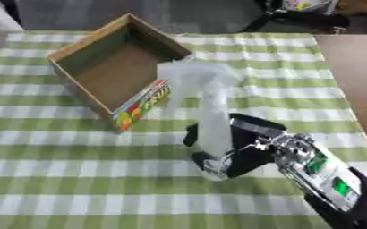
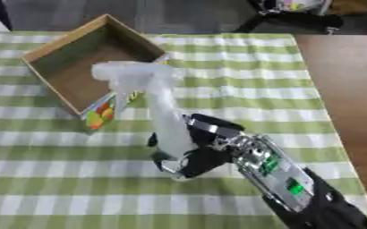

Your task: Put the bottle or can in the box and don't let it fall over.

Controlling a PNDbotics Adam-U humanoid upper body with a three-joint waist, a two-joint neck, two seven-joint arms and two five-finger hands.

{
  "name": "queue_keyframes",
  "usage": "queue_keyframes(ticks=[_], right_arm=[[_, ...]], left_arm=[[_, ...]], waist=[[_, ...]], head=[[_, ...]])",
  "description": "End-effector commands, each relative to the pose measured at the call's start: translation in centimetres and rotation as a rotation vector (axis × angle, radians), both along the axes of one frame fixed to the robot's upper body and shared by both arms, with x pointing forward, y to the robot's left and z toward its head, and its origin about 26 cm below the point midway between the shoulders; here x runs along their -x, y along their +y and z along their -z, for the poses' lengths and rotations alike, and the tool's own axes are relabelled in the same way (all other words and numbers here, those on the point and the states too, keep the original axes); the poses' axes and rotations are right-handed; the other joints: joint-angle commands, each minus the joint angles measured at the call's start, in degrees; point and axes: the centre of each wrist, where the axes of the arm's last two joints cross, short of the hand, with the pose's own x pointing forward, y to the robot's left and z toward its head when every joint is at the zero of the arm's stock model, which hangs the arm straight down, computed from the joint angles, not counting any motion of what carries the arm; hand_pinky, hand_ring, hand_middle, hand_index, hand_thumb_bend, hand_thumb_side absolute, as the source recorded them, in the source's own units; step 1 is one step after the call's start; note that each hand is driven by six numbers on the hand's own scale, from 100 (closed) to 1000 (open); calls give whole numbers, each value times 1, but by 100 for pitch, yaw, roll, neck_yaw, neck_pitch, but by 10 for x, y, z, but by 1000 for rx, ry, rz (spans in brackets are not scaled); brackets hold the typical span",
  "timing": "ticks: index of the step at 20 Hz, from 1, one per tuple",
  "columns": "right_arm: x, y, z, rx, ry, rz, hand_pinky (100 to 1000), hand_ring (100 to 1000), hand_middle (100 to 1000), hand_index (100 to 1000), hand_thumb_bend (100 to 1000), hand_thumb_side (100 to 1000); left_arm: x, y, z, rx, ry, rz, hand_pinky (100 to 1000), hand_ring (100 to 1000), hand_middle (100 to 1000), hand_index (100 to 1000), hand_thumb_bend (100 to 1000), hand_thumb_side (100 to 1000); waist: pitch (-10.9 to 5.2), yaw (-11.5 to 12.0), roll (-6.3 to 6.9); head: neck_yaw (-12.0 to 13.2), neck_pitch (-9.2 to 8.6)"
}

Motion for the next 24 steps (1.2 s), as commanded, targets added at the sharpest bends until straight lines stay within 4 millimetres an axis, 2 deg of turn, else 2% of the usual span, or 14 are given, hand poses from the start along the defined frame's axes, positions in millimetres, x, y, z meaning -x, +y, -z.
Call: queue_keyframes(ticks=[1,17,24], right_arm=[[3,-2,-25,-18,-81,-14,1000,1000,709,189,100,100],[-5,19,-94,-124,-229,-129,1000,1000,689,194,100,100],[-27,31,-129,-170,-279,-129,1000,1000,680,196,100,100]], left_arm=[[1,4,-10,-30,-29,-1,945,844,948,859,119,852],[1,3,-11,-34,-31,3,945,844,947,858,119,851],[0,1,-15,-38,-42,17,944,843,947,858,117,849]], waist=[[-129,-5,31],[-140,64,-12],[-92,148,-21]], head=[[-24,-60],[-59,-96],[-144,-175]])
